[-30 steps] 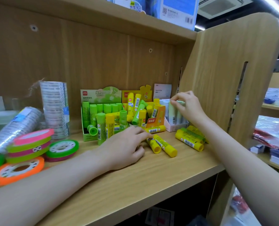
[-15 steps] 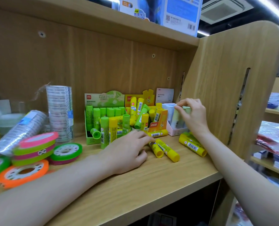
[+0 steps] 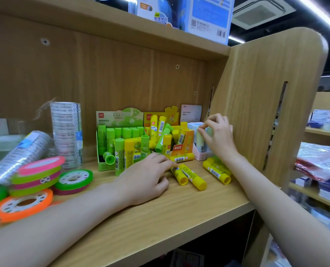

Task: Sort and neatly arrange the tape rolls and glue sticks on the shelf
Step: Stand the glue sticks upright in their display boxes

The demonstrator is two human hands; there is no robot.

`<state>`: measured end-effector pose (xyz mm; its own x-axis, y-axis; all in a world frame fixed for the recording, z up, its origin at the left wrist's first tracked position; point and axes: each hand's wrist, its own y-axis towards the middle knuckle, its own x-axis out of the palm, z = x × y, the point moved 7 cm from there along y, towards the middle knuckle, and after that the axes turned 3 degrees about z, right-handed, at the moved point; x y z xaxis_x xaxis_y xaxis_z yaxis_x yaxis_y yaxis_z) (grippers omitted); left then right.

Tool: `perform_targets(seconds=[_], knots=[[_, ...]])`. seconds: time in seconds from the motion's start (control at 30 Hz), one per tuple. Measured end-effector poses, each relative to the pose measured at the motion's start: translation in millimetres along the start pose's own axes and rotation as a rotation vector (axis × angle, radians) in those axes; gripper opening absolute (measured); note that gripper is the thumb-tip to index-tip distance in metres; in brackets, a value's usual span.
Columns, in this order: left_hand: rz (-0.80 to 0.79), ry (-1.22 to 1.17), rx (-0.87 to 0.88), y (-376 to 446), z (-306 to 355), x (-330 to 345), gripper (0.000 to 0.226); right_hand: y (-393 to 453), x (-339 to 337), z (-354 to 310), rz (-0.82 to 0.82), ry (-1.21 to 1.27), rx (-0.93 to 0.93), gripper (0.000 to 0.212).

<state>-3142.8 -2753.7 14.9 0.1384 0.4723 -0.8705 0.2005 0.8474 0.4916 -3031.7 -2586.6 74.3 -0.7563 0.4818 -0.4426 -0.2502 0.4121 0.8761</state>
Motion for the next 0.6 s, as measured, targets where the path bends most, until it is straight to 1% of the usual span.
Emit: perform_targets(seconds=[0.07, 0.17, 0.27, 0.33, 0.4, 0.47, 0.53, 0.6], knots=[[-0.002, 0.006, 0.004, 0, 0, 0, 0.044, -1, -6, 2, -0.050, 0.050, 0.033, 0.021], [-0.007, 0.015, 0.001, -1, 0, 1, 0.047, -12, -25, 0, -0.129, 0.120, 0.018, 0.031], [-0.045, 0.027, 0.011, -2, 1, 2, 0.056, -37, -42, 1, -0.310, 0.117, 0.017, 0.029], [-0.101, 0.066, 0.029, -2, 3, 4, 0.054, -60, -47, 0, -0.449, 0.119, 0.010, 0.028], [-0.131, 0.108, 0.041, -2, 4, 4, 0.063, -82, -49, -5, -0.554, 0.165, 0.005, 0.029], [-0.127, 0.127, 0.022, -4, 2, 3, 0.068, -98, -45, -14, -0.647, 0.179, -0.009, 0.032], [-0.080, 0.144, 0.015, -8, -1, 1, 0.079, -104, -40, -23, -0.685, 0.156, -0.036, 0.033], [-0.037, 0.154, -0.004, -10, -4, -1, 0.088, -101, -37, -34, -0.672, 0.206, -0.050, 0.032]])
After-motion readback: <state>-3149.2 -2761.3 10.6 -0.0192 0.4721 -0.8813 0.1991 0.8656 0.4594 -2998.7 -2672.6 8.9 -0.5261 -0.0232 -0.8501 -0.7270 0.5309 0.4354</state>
